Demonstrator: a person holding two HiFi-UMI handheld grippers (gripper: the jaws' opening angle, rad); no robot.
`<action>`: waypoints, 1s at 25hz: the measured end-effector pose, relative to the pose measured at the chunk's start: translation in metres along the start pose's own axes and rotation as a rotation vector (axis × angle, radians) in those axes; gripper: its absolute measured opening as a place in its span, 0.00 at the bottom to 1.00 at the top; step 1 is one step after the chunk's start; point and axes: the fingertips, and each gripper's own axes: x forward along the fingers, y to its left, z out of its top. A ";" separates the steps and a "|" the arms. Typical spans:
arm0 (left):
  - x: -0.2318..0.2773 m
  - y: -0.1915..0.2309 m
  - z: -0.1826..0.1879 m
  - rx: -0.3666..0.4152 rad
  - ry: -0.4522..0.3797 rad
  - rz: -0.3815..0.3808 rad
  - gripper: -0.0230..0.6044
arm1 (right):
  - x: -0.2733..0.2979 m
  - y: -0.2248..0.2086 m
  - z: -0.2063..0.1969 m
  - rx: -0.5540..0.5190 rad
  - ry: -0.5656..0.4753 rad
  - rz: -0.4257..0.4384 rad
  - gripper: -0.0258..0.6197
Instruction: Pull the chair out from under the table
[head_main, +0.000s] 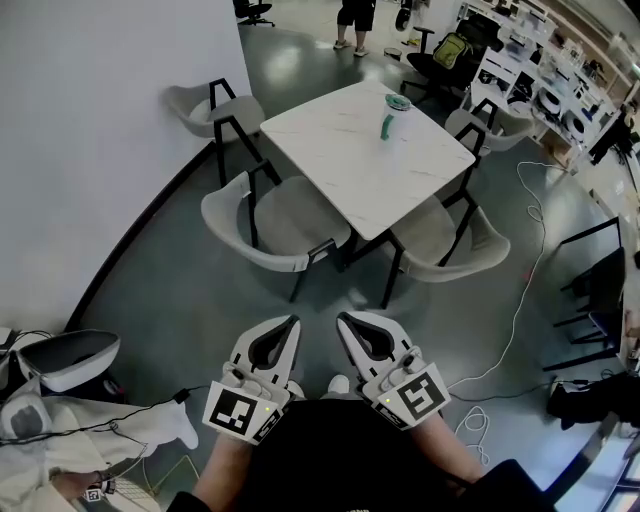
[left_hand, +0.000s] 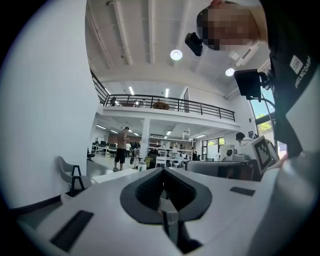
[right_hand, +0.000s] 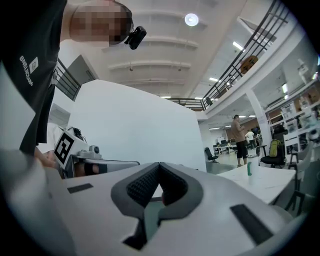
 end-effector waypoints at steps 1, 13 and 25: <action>0.002 -0.003 0.000 0.000 0.003 0.002 0.04 | -0.003 -0.003 0.001 0.011 -0.006 0.003 0.06; 0.023 -0.019 -0.018 -0.009 0.039 0.046 0.04 | -0.020 -0.031 -0.011 0.068 -0.003 0.015 0.06; 0.047 0.029 -0.022 -0.048 0.036 0.032 0.04 | 0.023 -0.052 -0.024 0.067 0.035 -0.018 0.06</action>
